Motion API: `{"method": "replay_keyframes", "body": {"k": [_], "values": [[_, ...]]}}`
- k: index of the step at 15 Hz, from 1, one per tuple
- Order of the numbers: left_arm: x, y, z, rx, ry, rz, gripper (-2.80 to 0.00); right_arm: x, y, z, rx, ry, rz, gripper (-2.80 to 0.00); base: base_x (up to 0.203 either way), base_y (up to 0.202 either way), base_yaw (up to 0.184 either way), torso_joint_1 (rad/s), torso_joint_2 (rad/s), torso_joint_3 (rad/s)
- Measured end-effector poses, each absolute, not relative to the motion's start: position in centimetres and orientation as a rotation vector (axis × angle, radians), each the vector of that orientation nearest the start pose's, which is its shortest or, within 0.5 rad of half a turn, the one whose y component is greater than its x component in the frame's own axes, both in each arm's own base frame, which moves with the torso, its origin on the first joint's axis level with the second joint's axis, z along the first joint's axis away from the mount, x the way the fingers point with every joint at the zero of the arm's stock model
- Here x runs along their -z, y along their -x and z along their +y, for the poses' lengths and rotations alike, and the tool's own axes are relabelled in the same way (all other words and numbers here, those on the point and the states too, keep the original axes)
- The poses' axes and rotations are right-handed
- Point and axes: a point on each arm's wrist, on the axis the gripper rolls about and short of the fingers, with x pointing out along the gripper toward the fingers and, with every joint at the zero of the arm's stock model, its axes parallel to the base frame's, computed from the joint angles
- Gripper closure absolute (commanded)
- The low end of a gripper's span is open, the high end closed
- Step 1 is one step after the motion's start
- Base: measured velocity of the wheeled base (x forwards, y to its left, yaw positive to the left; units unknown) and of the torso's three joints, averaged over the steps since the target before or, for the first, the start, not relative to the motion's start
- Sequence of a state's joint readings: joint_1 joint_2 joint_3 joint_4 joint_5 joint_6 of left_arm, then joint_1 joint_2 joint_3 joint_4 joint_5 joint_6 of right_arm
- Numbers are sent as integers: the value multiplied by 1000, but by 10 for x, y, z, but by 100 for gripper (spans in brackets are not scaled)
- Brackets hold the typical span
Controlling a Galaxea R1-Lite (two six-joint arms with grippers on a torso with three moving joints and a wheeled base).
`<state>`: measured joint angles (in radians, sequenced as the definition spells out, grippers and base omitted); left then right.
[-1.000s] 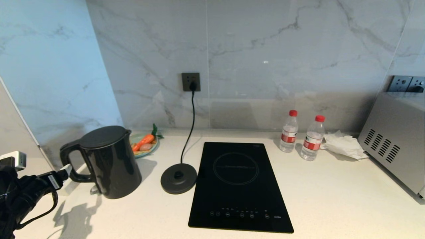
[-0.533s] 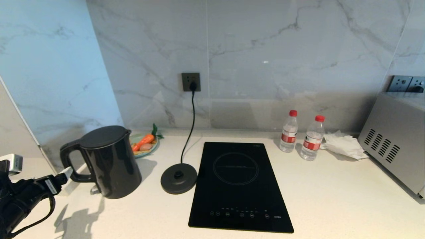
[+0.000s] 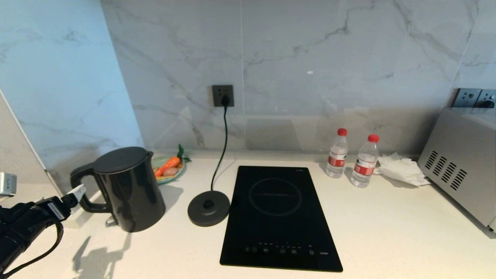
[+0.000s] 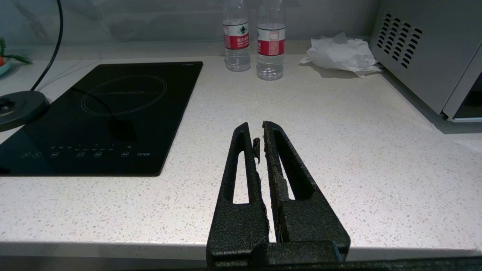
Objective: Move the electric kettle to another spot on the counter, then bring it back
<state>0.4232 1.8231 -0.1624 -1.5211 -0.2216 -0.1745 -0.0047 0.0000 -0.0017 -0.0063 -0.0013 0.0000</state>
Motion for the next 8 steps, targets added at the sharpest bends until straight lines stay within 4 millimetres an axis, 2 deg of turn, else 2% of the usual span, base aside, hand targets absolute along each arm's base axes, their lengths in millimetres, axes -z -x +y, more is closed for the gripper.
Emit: {"method": "replay_keyframes", "body": {"k": [3,4,8], "values": [[-106,-213,77,-154,216,82,-280,-77,23,0,5,0,-8,0,0,0,0,0,0,0],[-109,-212,73,-138,219,71,0,-77,23,0,6,0,-8,0,0,0,0,0,0,0],[-119,-209,48,-47,208,40,0,-77,23,0,6,0,-9,0,0,0,0,0,0,0]]}}
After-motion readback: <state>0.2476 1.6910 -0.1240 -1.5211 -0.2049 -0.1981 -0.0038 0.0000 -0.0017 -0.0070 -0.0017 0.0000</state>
